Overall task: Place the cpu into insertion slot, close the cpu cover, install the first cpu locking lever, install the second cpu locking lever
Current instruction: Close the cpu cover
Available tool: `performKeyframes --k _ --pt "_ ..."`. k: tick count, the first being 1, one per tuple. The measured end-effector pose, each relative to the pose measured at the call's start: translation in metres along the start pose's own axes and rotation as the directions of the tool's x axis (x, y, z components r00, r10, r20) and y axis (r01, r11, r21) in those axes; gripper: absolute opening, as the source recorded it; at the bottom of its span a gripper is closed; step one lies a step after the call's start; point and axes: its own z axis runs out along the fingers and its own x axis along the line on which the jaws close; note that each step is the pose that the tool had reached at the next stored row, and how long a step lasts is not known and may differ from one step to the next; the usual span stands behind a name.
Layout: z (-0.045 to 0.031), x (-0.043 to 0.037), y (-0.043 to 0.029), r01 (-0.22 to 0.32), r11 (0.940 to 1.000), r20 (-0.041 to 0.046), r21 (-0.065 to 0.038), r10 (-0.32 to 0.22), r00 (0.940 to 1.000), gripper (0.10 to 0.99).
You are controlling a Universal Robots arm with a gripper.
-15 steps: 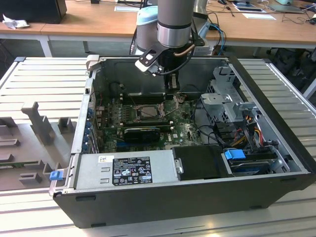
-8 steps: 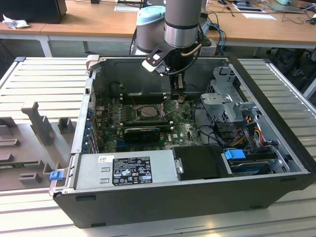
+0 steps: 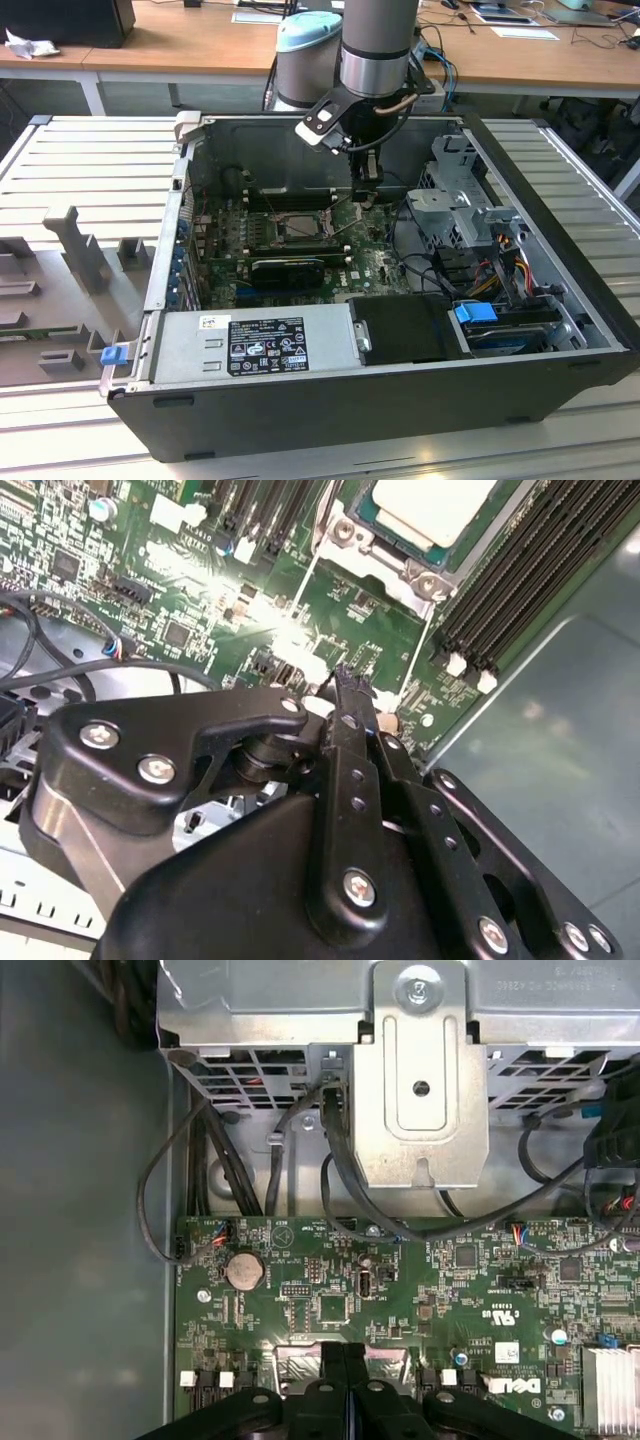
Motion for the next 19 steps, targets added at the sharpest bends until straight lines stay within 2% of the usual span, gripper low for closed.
performKeyframes --k 10,14,19 --pt "0.0007 0.0 0.011 0.0 1.0 0.0 0.0 0.0 1.0 0.106" --pt "0.0022 0.0001 0.0193 0.0 1.0 0.0 0.0 0.0 1.0 0.106" --pt "0.0115 -0.0001 0.0233 0.0 1.0 0.0 0.001 0.0 1.0 0.106"
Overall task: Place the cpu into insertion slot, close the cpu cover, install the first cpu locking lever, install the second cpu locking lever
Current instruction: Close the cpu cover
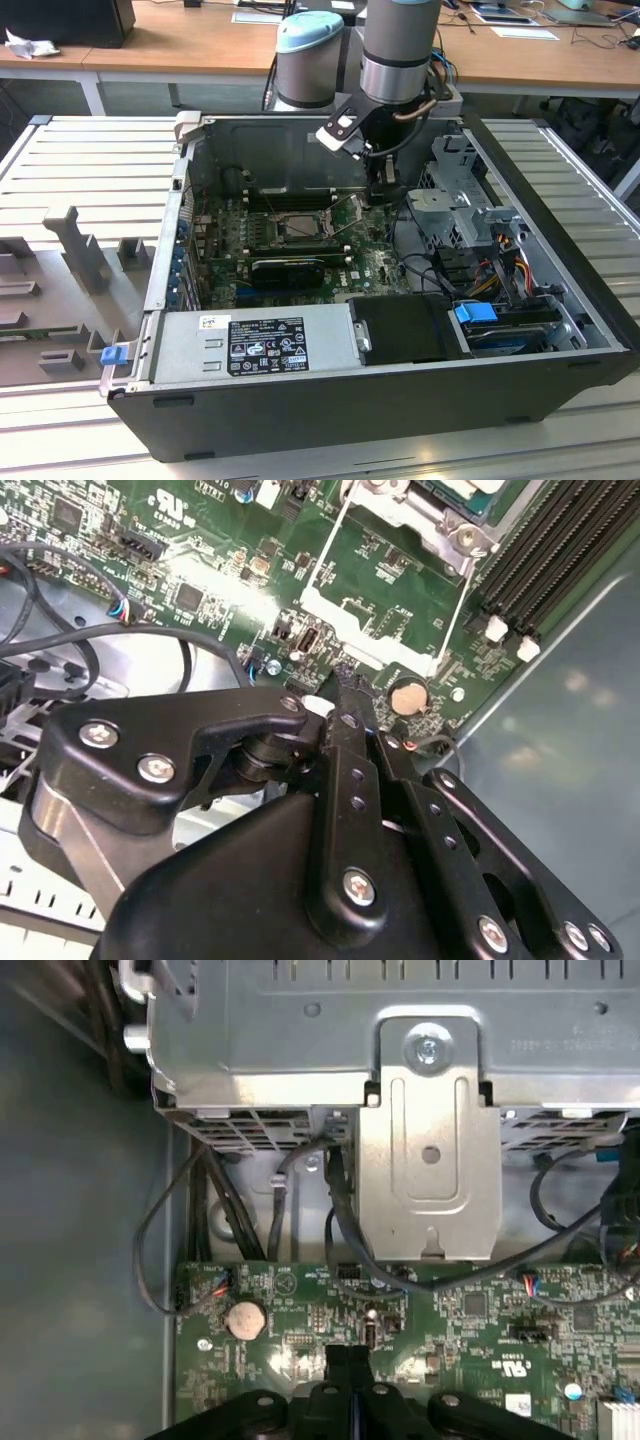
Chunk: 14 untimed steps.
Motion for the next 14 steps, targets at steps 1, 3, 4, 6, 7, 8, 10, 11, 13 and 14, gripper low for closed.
performKeyframes --k 1,3,4,6,7,8,10,11,13,14 --pt "0.0016 0.0 0.0 0.0 1.0 0.0 0.0 0.0 1.0 0.106" --pt "0.0049 -0.0001 -0.0001 0.0 1.0 -0.0005 0.008 0.0 1.0 0.106" --pt "0.0051 -0.0001 -0.0002 0.0 0.9999 -0.0001 0.014 0.0 1.0 0.106" --pt "0.0052 -0.0001 -0.0021 0.0 0.9999 -0.0005 0.016 0.0 1.0 0.106" --pt "0.0051 -0.0001 -0.0029 0.0 0.9999 -0.0004 0.016 0.0 1.0 0.106" --pt "0.0051 -0.0001 -0.0036 0.0 0.9999 -0.0004 0.016 0.0 1.0 0.106" --pt "0.005 -0.0001 -0.0051 0.0 0.9999 -0.0003 0.016 0.0 1.0 0.106" --pt "0.005 -0.0001 -0.0051 0.0 0.9999 -0.0004 0.016 0.0 1.0 0.106" --pt "0.0049 -0.0001 -0.0069 0.0 0.9999 -0.0004 0.016 0.0 1.0 0.106" --pt "0.0049 -0.0001 -0.0072 0.0 0.9999 -0.0004 0.016 0.0 1.0 0.106"
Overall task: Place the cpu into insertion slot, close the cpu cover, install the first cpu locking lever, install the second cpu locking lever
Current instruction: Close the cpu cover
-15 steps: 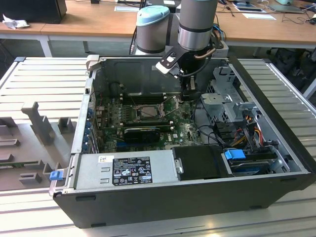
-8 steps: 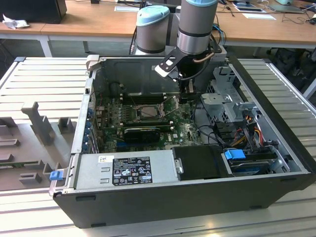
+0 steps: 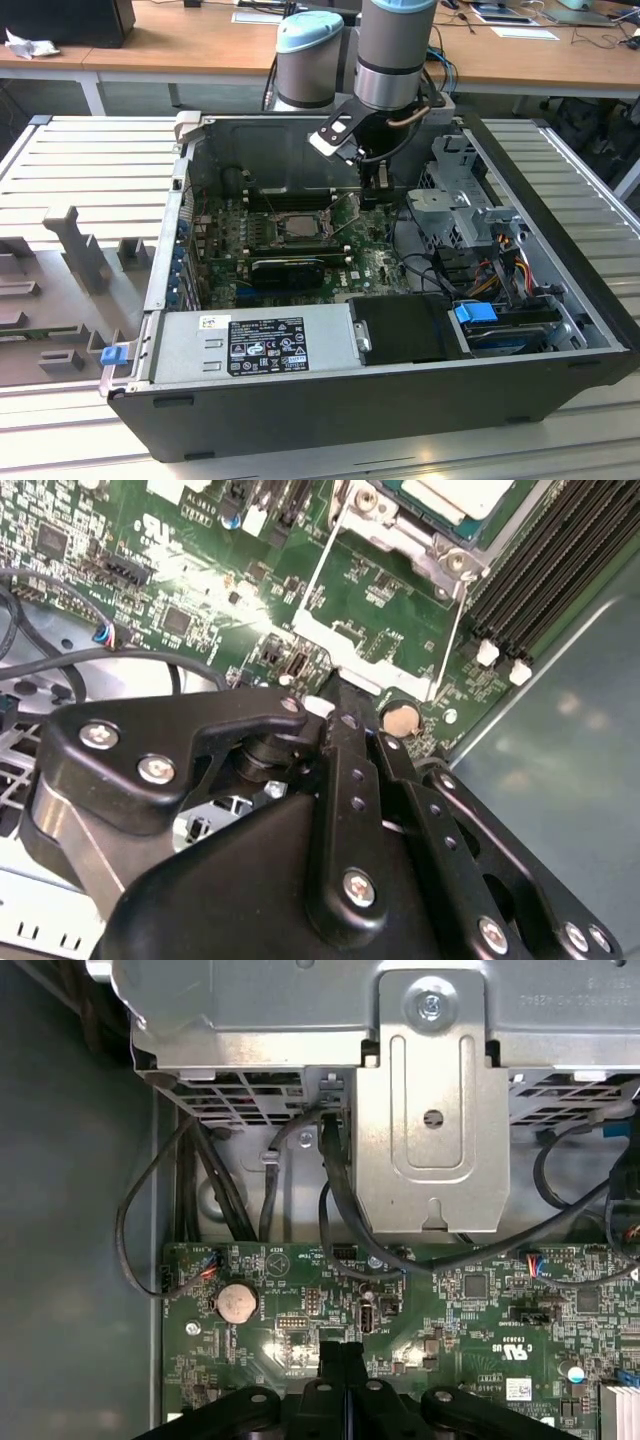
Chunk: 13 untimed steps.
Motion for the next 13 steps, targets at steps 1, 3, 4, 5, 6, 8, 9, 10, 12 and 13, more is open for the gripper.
performKeyframes --k 1,3,4,5,6,8,9,10,12,13 --pt "0.0 0.0 -0.0005 0.0 1.0 0.0 0.0 0.0 1.0 0.106" --pt "-0.0001 0.0 -0.0026 0.0 1.0 0.0 0.0 0.0 1.0 0.106" --pt "-0.0002 0.0 -0.0034 0.0 1.0 0.0 0.0 0.0 1.0 0.106" --pt "-0.0002 0.0 -0.0039 0.0 1.0 0.0 0.0 0.0 1.0 0.106" --pt "-0.0002 0.0 -0.0042 0.0 1.0 -0.0001 0.0 0.0 1.0 0.106" --pt "-0.0002 0.0 -0.0047 0.0 1.0 0.0 0.0 0.0 1.0 0.106" --pt "-0.0002 0.0 -0.0052 0.0 1.0 0.0 0.0 0.0 1.0 0.106" --pt "-0.0002 0.0 -0.0053 0.0 1.0 0.0 0.0 0.0 1.0 0.106" --pt "-0.0002 0.0 -0.0058 0.0 1.0 0.0 0.0 0.0 1.0 0.106" --pt "-0.0002 0.0 -0.0064 0.0 1.0 -0.0001 0.0 0.0 1.0 0.106"
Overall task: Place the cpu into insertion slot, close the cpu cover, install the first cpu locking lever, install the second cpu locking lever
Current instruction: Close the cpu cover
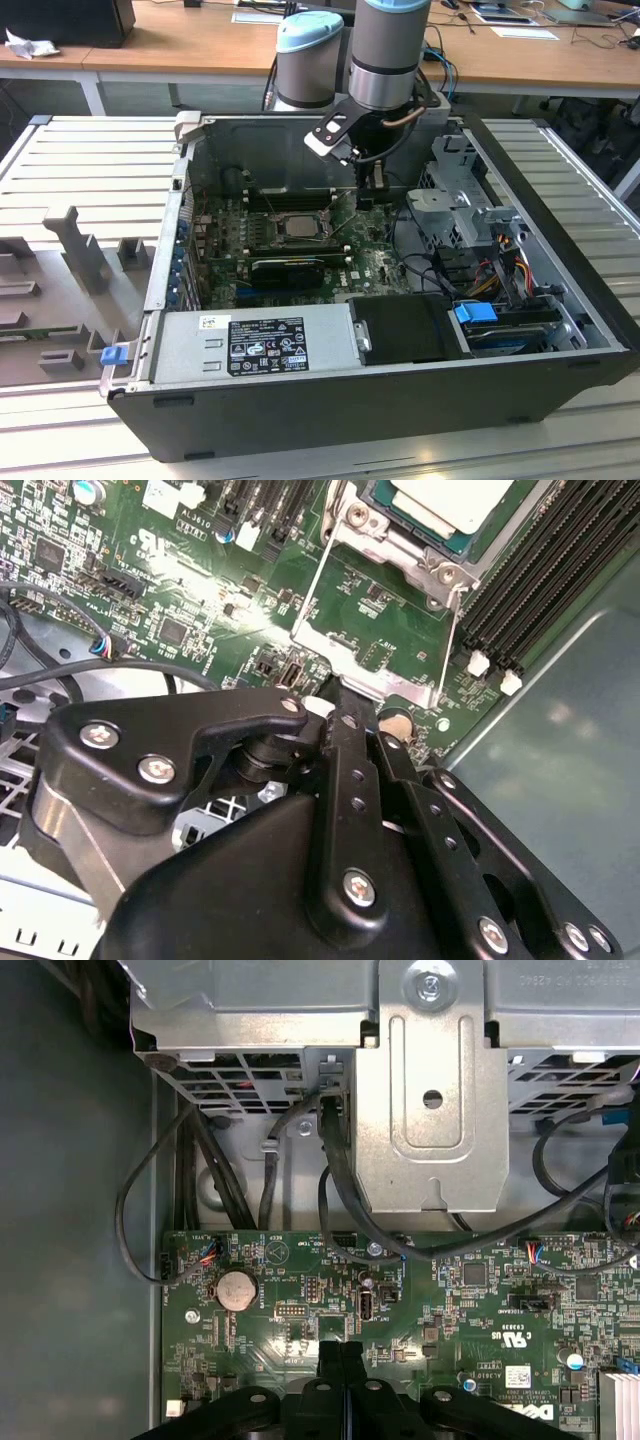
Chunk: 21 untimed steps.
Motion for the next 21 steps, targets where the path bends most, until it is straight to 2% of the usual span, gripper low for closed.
performKeyframes --k 21 --pt "-0.0001 0.0 -0.0026 0.0 1.0 0.0 0.0 0.0 1.0 0.106"
